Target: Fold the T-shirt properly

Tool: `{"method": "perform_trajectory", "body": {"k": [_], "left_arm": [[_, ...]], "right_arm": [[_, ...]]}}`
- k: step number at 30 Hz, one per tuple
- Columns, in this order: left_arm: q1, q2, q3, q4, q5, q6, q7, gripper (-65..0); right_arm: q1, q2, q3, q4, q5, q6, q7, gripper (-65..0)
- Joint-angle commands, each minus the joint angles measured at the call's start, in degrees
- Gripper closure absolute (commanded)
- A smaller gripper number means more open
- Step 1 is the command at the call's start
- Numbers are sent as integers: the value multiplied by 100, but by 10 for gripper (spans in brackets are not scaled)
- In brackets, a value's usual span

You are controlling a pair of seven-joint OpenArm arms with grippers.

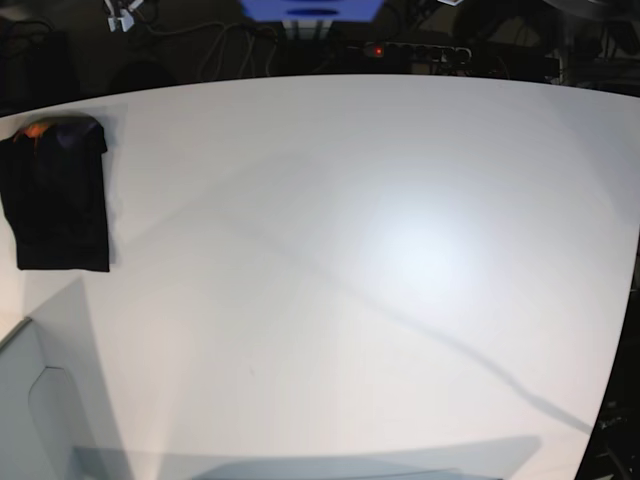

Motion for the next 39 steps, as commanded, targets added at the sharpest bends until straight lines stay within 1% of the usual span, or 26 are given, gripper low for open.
{"method": "perform_trajectory", "body": {"k": [1, 3, 5, 7, 11, 12, 14, 17, 19, 22, 23, 24, 26, 28, 31, 33, 35, 36, 37, 38, 39], "left_arm": [[7, -26, -6, -192, -2, -10, -171, -4], [-168, -26, -6, -509, -2, -10, -40, -4], [-283, -26, -6, -614, -2, -10, 409, -4], [-379, -18, -6, -570, -2, -10, 1103, -4], [-705, 0, -6, -570, -2, -10, 2844, -4], [-766, 0, -6, -570, -2, -10, 3178, -4], [-916, 9, -6, -570, -2, -10, 3732, -4], [-1048, 26, -15, -570, -2, -10, 4207, -4], [-1153, 26, -24, -614, -46, -10, 4453, -4], [-1294, 88, -50, -623, -72, -10, 5024, -4], [-1338, 114, -59, -623, -72, -10, 5218, -4], [-1373, 132, -68, -614, -81, -10, 5358, -4], [-1452, 149, -68, -614, -309, -10, 5569, -4], [-1531, 185, -59, -614, -643, -10, 5701, -4], [-1707, 167, -59, -614, -1329, -10, 6070, -4], [-1839, 158, -50, -605, -1857, -10, 6396, -4], [-1918, 149, -15, -561, -2235, -1, 6721, -4], [-1971, 149, -15, -561, -2314, -1, 6774, -4], [-1997, 149, -15, -561, -2340, -1, 6782, -4], [-2006, 123, -15, -561, -2340, 52, 6774, -4], [-2015, 132, -24, -561, -2340, 236, 6774, -4]], "right_arm": [[23, 104, -114, -125, 25, 56, 153, 0], [198, 95, -395, -415, 25, 56, 391, 0], [366, 77, -712, -653, 25, 56, 567, 0], [497, 60, -958, -829, 25, 56, 690, 0], [577, 7, -1204, -917, 25, 56, 795, 0], [603, -37, -1213, -908, 25, 56, 795, 0], [752, -63, -1204, -925, 25, 47, 742, 0], [814, -151, -1177, -934, 25, -14, 742, 0], [823, -195, -1195, -934, 25, -375, 734, 0], [823, -292, -1204, -934, 25, -1148, 734, 0], [884, -327, -1204, -934, 25, -1350, 734, 0], [937, -380, -1204, -934, 25, -1456, 734, 0], [972, -450, -1195, -934, 25, -1482, 725, 0], [981, -547, -1169, -934, 43, -1491, 558, 0], [1183, -696, -1160, -934, 51, -1491, 74, 0], [1209, -802, -1160, -934, 51, -1491, -40, 0], [1227, -916, -1160, -934, 51, -1517, -40, 0], [1280, -969, -1151, -934, 51, -1641, -40, 0], [1324, -1022, -1151, -934, 51, -1834, -40, 0], [1350, -1074, -1151, -934, 60, -2115, -40, 0], [1377, -1110, -1151, -934, 60, -2335, -40, 0]]}}
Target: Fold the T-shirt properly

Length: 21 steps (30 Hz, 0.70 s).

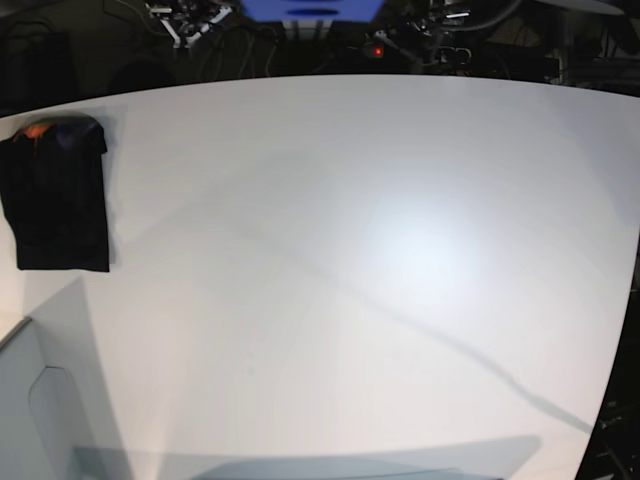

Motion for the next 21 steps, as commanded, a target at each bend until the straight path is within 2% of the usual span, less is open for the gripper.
{"method": "perform_trajectory", "body": {"k": [1, 3, 5, 8, 13, 17, 21], "left_arm": [[68, -21, 0, 0, 29, 312, 24, -4], [16, 5, 9, 0, 29, 892, 15, -5], [-72, 14, 141, 0, 29, 1288, 15, -5], [-143, 32, 493, 0, 3, 1508, -64, -5], [-230, 120, 976, 0, -15, 1508, -459, -5], [-230, 155, 985, 0, -23, 1508, -714, -5], [-230, 163, 985, 0, -23, 1508, -758, -5]], "right_arm": [[26, 18, 16, 17, -1, -159, 47, 0], [131, -70, 16, 17, -1, -458, 47, 0], [193, -140, 16, 17, -1, -493, 47, 0], [254, -246, 16, 17, -1, -493, 47, 0], [360, -466, 7, 25, -1, -502, 21, 0], [395, -641, -19, 25, -19, -502, 21, 0], [395, -685, -19, 25, -10, -502, 12, 0]]}}
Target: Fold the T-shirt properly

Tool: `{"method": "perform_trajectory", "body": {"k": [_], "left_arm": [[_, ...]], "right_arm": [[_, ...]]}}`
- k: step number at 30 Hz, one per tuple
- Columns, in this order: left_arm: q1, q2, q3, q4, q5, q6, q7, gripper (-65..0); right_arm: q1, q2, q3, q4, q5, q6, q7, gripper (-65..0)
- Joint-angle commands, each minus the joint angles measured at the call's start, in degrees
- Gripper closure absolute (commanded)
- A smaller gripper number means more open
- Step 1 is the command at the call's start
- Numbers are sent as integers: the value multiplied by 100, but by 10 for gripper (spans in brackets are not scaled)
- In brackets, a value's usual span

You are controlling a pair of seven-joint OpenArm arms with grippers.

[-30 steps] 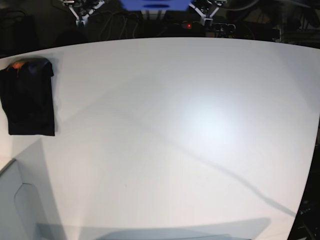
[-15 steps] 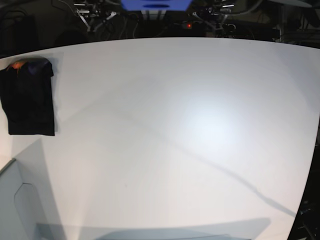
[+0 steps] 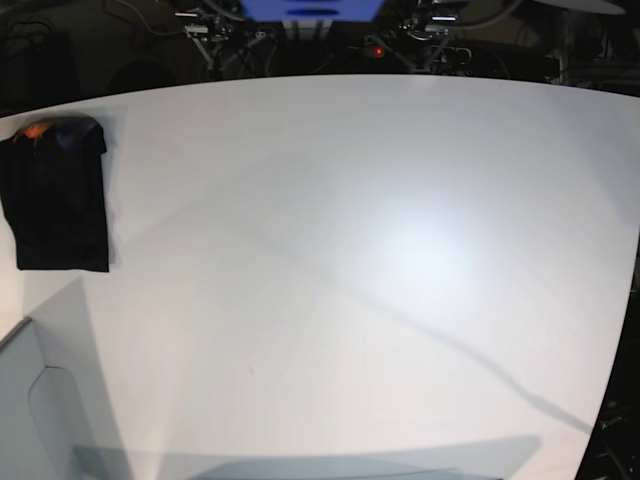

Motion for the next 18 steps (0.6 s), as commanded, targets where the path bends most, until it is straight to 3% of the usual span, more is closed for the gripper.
{"method": "perform_trajectory", "body": {"k": [1, 18], "left_arm": [[-19, -9, 12, 18, -19, 2, -78, -5], [-106, -9, 47, 18, 25, 2, -70, -5]], "right_arm": [[-18, -21, -2, 8, -12, 1, 21, 0], [0, -65, 25, 8, -3, 1, 30, 0]]}}
